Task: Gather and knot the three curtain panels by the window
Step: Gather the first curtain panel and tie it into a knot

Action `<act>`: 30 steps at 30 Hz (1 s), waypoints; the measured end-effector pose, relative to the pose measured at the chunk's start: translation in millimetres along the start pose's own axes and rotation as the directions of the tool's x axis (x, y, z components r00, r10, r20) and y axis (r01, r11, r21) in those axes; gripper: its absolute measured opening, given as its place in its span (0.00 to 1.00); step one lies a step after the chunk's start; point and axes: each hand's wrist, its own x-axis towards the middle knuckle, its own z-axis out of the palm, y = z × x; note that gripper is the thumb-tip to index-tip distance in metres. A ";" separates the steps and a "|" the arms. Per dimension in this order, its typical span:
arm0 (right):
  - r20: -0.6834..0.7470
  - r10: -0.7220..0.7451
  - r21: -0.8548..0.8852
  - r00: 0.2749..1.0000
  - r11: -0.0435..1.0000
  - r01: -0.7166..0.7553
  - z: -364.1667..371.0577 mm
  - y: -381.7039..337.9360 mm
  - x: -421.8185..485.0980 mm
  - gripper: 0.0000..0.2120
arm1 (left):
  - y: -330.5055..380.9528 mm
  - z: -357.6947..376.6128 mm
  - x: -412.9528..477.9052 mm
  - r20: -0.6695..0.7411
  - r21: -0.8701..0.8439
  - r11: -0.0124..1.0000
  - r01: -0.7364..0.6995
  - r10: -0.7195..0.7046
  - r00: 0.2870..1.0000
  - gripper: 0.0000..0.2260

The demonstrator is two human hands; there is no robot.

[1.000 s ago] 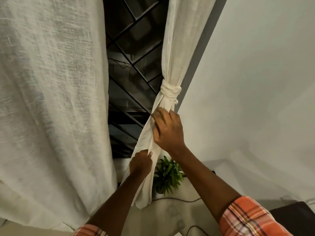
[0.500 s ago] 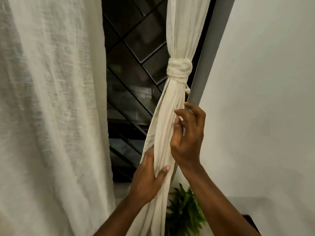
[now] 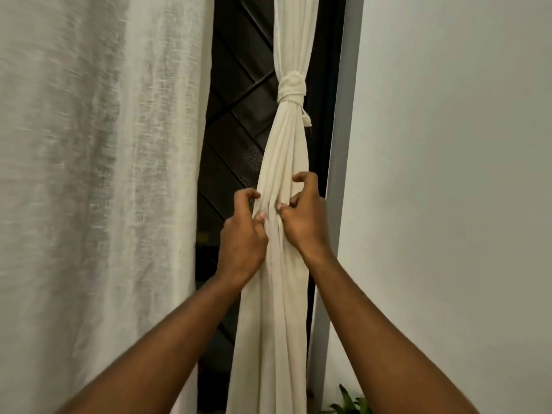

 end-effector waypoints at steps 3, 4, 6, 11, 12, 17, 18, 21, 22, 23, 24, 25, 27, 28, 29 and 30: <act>-0.137 -0.074 -0.114 0.988 0.992 0.058 -10.8 5.5 -6.7 0.20 | -7.8 -16.7 -2.0 -0.081 0.034 0.999 0.004 -0.001 0.997 0.04; -0.183 -0.097 -0.138 0.978 0.988 0.073 -16.8 6.9 -9.4 0.19 | -9.5 -20.5 -4.0 -0.117 0.046 0.999 -0.010 0.016 0.993 0.04; -0.255 -0.138 -0.186 0.957 0.978 0.091 -28.2 6.2 -12.1 0.17 | -8.0 -25.6 -6.3 -0.170 0.066 0.997 -0.045 0.056 0.984 0.05; -0.232 -0.503 -0.438 0.832 0.818 0.373 -34.4 -5.8 -0.7 0.17 | 14.1 -23.2 -5.0 -0.102 0.178 0.978 -0.109 0.128 0.986 0.10; -0.183 -0.588 -0.492 0.788 0.749 0.444 -33.8 -8.7 4.2 0.18 | 17.8 -21.8 -3.9 -0.086 0.175 0.977 -0.125 0.141 0.986 0.10; 0.073 -0.641 -0.492 0.764 0.643 0.587 -23.1 -15.5 22.9 0.18 | 14.1 -15.3 -9.8 -0.026 0.223 0.972 -0.073 0.081 0.996 0.10; 0.135 -0.581 -0.450 0.803 0.686 0.572 -20.0 -15.3 25.7 0.16 | 9.6 -15.2 -11.2 -0.009 0.239 0.970 -0.052 0.056 0.998 0.10; 0.301 -0.432 -0.409 0.850 0.747 0.524 -9.9 -15.1 35.2 0.18 | -6.1 -19.7 -8.6 0.007 0.282 0.960 -0.001 -0.001 1.000 0.11; 0.313 -0.428 -0.429 0.848 0.733 0.528 -6.4 -15.6 36.8 0.19 | -10.7 -21.3 -8.9 0.001 0.285 0.959 0.010 -0.010 1.000 0.11; 0.306 -0.443 -0.449 0.843 0.713 0.538 -3.0 -16.3 38.1 0.19 | -13.9 -22.0 -10.4 -0.007 0.277 0.961 0.018 -0.017 1.000 0.11; 0.298 -0.464 -0.470 0.834 0.690 0.551 1.3 -16.6 40.0 0.19 | -17.1 -21.4 -13.0 -0.015 0.256 0.966 0.019 -0.016 1.000 0.12; 0.304 -0.483 -0.487 0.821 0.662 0.570 5.1 -16.9 41.5 0.18 | -20.1 -18.9 -16.3 -0.014 0.230 0.973 0.019 -0.016 1.000 0.13; 0.361 -0.495 -0.528 0.790 0.590 0.611 14.3 -17.2 43.2 0.18 | -27.0 -12.2 -23.9 0.034 0.174 0.983 0.061 -0.068 0.997 0.21; 0.397 -0.494 -0.557 0.774 0.540 0.631 18.1 -17.2 44.5 0.19 | -29.2 -7.6 -26.6 0.073 0.155 0.983 0.101 -0.113 0.991 0.26; 0.429 -0.492 -0.584 0.758 0.489 0.648 22.1 -16.3 45.8 0.20 | -31.5 -2.4 -28.6 0.102 0.155 0.978 0.141 -0.158 0.982 0.32; 0.449 -0.489 -0.606 0.748 0.448 0.657 25.4 -15.2 46.9 0.21 | -33.6 3.5 -30.4 0.119 0.176 0.969 0.172 -0.194 0.974 0.38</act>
